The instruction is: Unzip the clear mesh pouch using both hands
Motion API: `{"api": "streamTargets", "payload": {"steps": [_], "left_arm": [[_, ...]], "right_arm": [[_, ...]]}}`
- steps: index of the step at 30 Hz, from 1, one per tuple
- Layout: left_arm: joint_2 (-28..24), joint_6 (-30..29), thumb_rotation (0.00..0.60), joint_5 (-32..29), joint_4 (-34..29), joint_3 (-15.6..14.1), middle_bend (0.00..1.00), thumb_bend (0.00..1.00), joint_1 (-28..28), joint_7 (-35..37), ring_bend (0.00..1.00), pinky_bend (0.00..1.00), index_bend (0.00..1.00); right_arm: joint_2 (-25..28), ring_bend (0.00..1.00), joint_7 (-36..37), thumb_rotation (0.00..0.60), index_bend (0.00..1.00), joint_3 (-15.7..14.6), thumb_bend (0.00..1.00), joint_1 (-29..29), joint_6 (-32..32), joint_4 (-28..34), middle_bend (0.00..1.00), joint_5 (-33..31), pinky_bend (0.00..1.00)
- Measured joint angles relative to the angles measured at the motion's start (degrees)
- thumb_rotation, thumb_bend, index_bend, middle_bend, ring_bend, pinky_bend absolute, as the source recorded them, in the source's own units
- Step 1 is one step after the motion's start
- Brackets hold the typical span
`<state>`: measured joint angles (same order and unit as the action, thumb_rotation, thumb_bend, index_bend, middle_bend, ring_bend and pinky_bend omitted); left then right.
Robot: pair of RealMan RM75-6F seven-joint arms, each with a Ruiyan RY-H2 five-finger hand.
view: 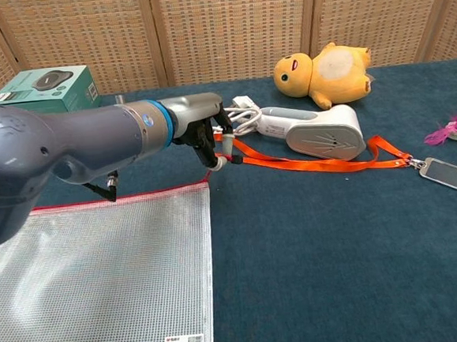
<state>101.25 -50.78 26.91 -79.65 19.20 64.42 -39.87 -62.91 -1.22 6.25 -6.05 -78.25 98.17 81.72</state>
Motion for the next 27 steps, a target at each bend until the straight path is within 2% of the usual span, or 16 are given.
{"api": "streamTargets", "payload": {"steps": [6, 9, 12, 16, 22, 27], "left_arm": [[-4.3, -0.4, 0.6, 6.0, -6.5, 0.8, 0.98, 0.68, -1.8, 5.1, 1.0, 1.0, 0.87], [-5.9, -1.1, 0.6, 8.4, -9.1, 1.4, 0.98, 0.68, -2.4, 7.1, 1.0, 1.0, 0.87], [-7.4, -2.2, 0.6, 9.4, -11.5, 2.2, 0.98, 0.68, -2.5, 8.3, 1.0, 1.0, 0.87], [-7.9, -3.6, 0.6, 10.2, -12.5, 3.3, 0.98, 0.68, -1.8, 9.7, 1.0, 1.0, 0.87], [-7.9, -4.7, 0.6, 10.4, -12.8, 3.8, 0.98, 0.68, -0.9, 10.4, 1.0, 1.0, 0.87], [-8.3, -5.4, 0.6, 10.0, -13.2, 4.0, 0.98, 0.68, -0.4, 10.9, 1.0, 1.0, 0.87]], "right_arm": [[3.4, 0.65, 3.7, 0.6, 0.03, 2.7, 0.06, -6.9, 12.0, 3.8, 0.65, -3.6, 0.62], [4.4, 0.75, 7.8, 0.6, 0.08, 4.3, 0.08, -11.0, 19.5, 4.5, 0.75, -6.4, 0.78], [4.5, 0.82, 11.8, 0.6, 0.1, 6.1, 0.09, -16.1, 28.5, 4.3, 0.8, -10.0, 0.88], [3.9, 0.85, 16.0, 0.6, 0.18, 8.4, 0.11, -23.8, 40.3, 4.0, 0.83, -17.9, 0.93], [2.6, 0.86, 22.1, 0.6, 0.26, 10.9, 0.13, -33.7, 53.3, 3.4, 0.84, -31.6, 0.95], [-0.3, 0.87, 23.6, 0.6, 0.27, 10.9, 0.13, -41.6, 56.2, 1.1, 0.85, -39.7, 0.95]]}}
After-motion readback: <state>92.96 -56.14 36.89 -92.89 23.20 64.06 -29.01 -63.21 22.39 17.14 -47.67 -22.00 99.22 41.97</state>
